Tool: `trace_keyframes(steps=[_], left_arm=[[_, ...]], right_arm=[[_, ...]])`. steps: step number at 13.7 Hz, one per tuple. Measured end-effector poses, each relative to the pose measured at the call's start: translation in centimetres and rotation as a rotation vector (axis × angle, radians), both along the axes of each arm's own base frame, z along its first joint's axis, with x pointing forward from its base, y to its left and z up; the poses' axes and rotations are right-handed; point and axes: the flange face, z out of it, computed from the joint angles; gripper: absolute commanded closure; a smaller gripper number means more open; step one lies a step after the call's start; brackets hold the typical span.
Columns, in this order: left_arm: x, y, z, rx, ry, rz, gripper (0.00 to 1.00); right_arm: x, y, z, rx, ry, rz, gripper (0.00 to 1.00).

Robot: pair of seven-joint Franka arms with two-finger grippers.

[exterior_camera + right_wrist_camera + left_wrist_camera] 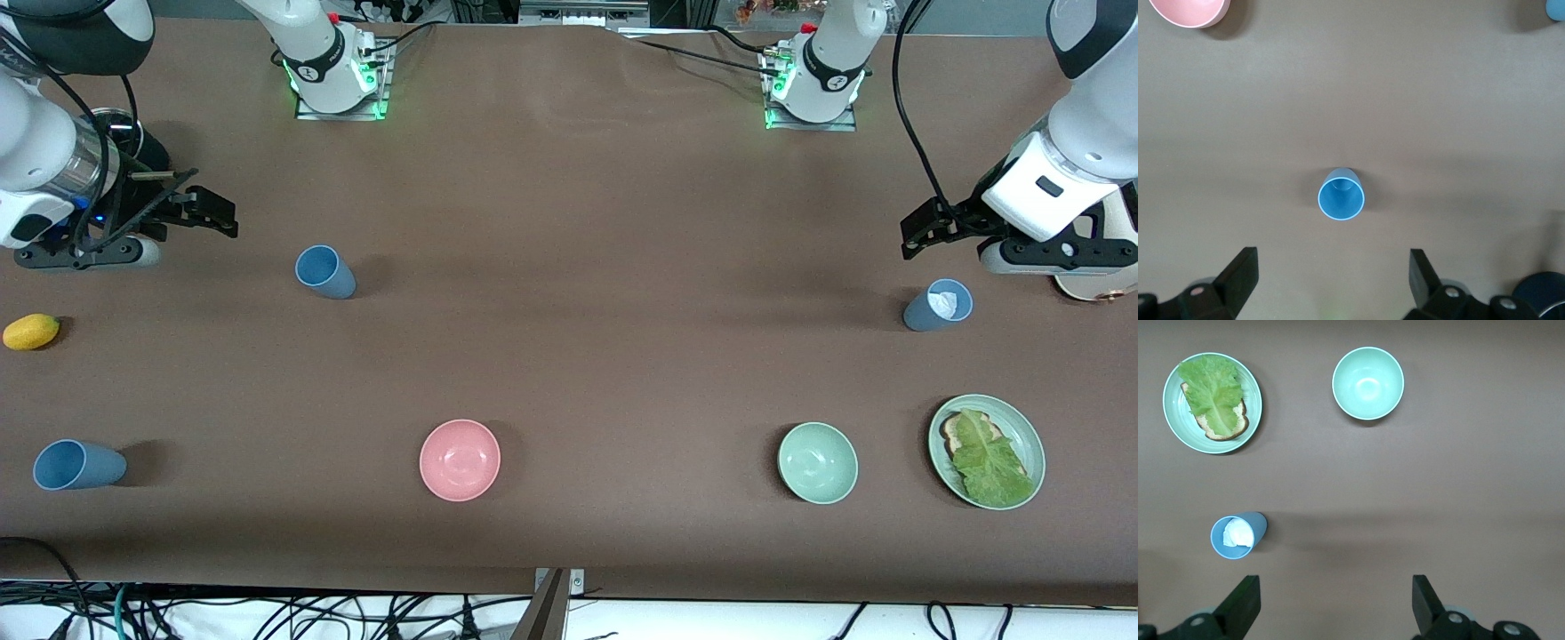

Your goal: Stack blue cups with both arms

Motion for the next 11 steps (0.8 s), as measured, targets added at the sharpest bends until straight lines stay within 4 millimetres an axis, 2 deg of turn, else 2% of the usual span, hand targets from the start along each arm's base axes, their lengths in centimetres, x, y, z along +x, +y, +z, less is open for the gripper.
trace_keyframes(steps=[11], left_arm=[[-0.5,0.24,-0.25,0.005,0.048,0.003,0.0]], right_arm=[[0.01,0.16,-0.1,0.0,0.002,0.003,0.0]])
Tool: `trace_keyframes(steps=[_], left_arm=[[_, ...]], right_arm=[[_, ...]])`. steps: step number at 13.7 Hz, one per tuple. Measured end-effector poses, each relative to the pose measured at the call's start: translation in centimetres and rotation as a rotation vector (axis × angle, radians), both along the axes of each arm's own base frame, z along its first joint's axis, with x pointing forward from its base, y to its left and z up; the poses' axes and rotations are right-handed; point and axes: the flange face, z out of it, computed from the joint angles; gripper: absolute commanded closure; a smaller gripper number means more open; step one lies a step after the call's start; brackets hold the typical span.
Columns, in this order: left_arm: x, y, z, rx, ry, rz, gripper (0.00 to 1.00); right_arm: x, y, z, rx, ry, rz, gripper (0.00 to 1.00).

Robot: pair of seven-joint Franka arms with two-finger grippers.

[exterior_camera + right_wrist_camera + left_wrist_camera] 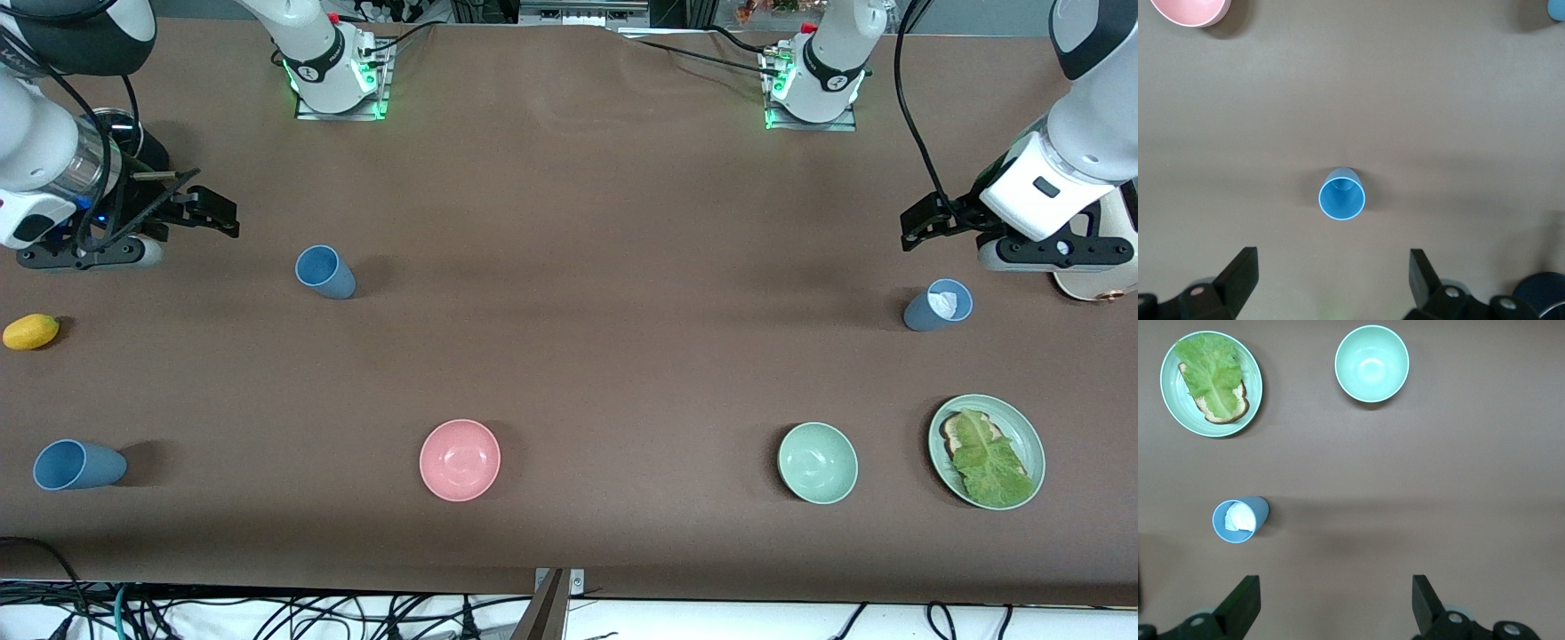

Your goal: Stack blue cups with both arms

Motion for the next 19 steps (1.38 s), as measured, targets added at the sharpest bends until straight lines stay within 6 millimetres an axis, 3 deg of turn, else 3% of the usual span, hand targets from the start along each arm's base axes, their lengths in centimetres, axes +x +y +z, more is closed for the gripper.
trace_keyframes(steps=[6,12,19], left_arm=[[0.0,0.3,0.0,0.0,0.004,0.006,0.0],[0.1,2.7,0.0,-0.001,0.009,0.005,0.0],[0.1,2.7,0.0,-0.001,0.01,0.0,0.0]], right_arm=[[0.0,0.1,-0.1,0.0,0.004,0.002,0.0],[0.0,0.1,-0.2,0.0,0.005,0.002,0.0],[0.0,0.1,-0.4,-0.001,0.01,0.002,0.0]])
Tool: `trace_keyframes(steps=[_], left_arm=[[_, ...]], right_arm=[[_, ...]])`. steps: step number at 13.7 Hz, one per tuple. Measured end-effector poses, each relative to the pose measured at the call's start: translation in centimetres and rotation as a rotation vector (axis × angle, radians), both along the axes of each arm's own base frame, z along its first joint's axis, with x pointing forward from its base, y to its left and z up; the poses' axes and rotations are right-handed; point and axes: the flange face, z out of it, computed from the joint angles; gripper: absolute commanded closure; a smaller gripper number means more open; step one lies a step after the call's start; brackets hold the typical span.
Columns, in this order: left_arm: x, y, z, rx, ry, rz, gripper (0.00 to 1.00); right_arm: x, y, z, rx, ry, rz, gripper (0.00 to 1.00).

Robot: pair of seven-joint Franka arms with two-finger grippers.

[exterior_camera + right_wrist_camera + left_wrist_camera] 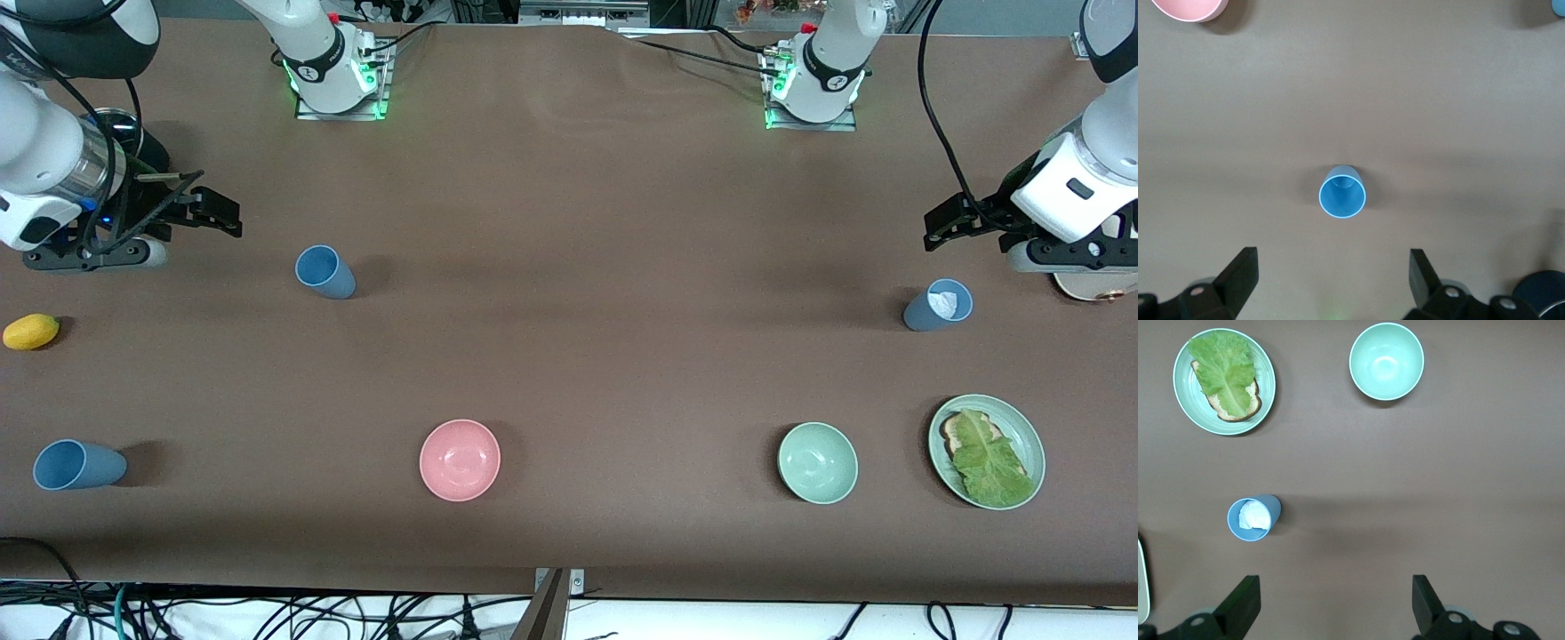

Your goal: Stack blue cups with both arms

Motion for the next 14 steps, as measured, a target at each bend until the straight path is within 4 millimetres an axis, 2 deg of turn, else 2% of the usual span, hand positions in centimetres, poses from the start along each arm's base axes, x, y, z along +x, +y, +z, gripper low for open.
trace_keyframes(steps=[11,14], left_arm=[[0.0,0.0,-0.01,0.0,0.0,-0.001,0.0],[0.01,0.01,-0.01,0.0,0.0,-0.001,0.0]], right_arm=[[-0.01,0.0,-0.04,0.0,0.001,0.0,0.0],[-0.14,-0.01,-0.72,-0.002,0.016,0.0,0.0]])
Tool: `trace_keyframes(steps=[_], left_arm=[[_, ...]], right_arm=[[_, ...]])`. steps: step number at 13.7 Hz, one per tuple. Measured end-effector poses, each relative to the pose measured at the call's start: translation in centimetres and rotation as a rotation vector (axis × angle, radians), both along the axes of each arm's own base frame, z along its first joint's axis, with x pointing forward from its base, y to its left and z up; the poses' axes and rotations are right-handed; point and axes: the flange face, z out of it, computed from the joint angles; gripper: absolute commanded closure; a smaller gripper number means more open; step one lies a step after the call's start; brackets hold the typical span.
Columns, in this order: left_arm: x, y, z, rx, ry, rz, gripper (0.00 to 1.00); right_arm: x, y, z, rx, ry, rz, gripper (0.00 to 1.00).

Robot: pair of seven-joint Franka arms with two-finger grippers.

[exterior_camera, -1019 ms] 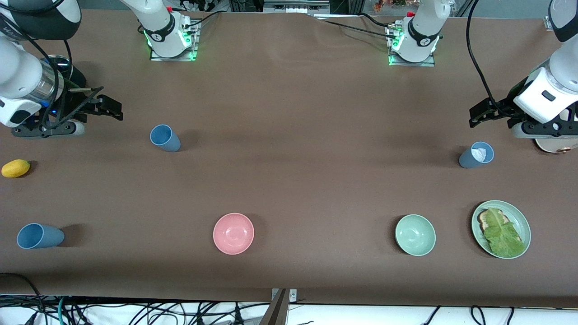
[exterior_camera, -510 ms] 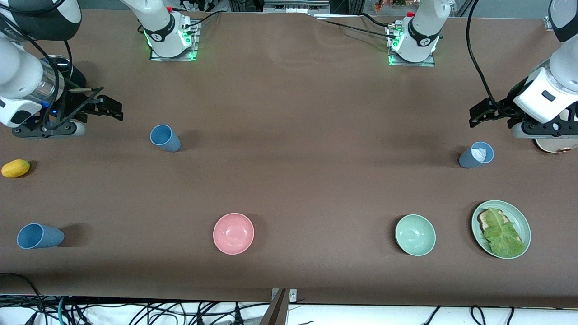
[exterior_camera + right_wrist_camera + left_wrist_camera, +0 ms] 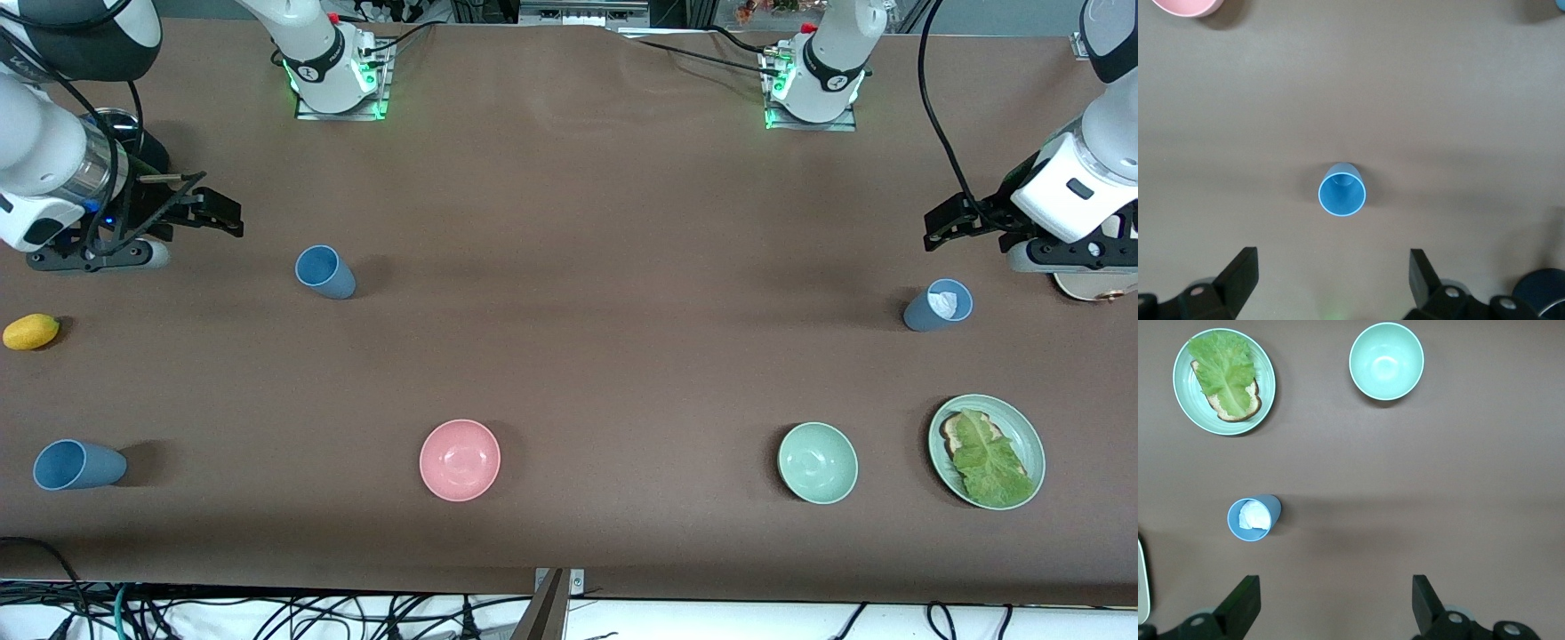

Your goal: Stack blue cups with both arms

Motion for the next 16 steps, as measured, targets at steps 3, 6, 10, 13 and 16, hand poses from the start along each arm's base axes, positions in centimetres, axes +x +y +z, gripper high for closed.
trace_keyframes(steps=[3,6,10,13,16], left_arm=[[0.0,0.0,0.0,0.0,0.0,0.0,0.0],[0.0,0.0,0.0,0.0,0.0,0.0,0.0],[0.0,0.0,0.0,0.0,0.0,0.0,0.0],[0.0,0.0,0.0,0.0,0.0,0.0,0.0],[0.0,0.0,0.0,0.0,0.0,0.0,0.0]], right_arm=[[-0.2,0.0,-3.2,-0.003,0.029,-0.001,0.0],[-0.7,-0.1,-9.3,-0.007,0.047,-0.005,0.0],[-3.0,-0.6,-18.2,-0.011,0.042,-0.013,0.0],[-5.2,-1.0,-23.5,-0.015,0.039,-0.017,0.0],[-5.5,-1.0,-25.3,-0.019,0.052,-0.015,0.0]])
